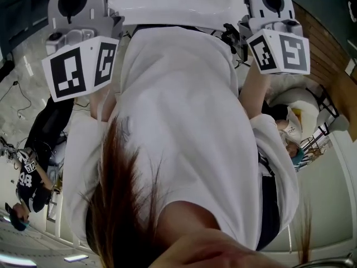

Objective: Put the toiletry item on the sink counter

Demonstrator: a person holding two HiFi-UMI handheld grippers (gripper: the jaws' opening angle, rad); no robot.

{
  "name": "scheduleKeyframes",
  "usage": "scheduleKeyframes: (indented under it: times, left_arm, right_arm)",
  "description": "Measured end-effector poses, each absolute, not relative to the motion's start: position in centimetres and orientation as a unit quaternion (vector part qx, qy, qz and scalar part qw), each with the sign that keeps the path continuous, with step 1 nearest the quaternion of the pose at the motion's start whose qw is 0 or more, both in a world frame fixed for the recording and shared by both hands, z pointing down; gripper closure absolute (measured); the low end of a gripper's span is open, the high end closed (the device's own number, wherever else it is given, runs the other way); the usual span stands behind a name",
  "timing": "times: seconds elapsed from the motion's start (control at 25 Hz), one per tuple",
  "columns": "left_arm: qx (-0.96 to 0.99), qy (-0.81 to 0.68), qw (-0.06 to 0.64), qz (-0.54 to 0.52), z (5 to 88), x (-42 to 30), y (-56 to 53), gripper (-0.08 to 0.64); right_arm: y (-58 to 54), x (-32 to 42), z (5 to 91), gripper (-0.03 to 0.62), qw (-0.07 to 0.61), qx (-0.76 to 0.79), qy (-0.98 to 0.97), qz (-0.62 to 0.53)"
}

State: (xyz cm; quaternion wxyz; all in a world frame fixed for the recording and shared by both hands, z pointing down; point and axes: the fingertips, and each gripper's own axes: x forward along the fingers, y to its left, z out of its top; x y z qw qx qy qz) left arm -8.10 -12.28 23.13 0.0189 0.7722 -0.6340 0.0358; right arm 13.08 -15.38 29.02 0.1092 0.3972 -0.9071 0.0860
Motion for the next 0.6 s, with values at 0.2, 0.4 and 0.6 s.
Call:
scheduleKeyframes:
  times: [0.2, 0.4, 0.6]
  left_arm:
    - [0.791, -0.611, 0.020, 0.032, 22.7, -6.4, -12.1, 0.551]
    - [0.805, -0.592, 0.022, 0.029, 22.8, -5.0, -11.6, 0.551]
    - [0.812, -0.582, 0.024, 0.020, 22.7, -5.9, -10.6, 0.551]
  right_arm:
    - [-15.0, 13.6, 28.6, 0.582, 0.107, 0.402, -0.905, 0.085]
    - [-14.2, 14.3, 28.5, 0.581, 0.113, 0.406, -0.903, 0.086]
    - [-12.8, 13.0, 28.2, 0.581, 0.118, 0.410, -0.901, 0.082]
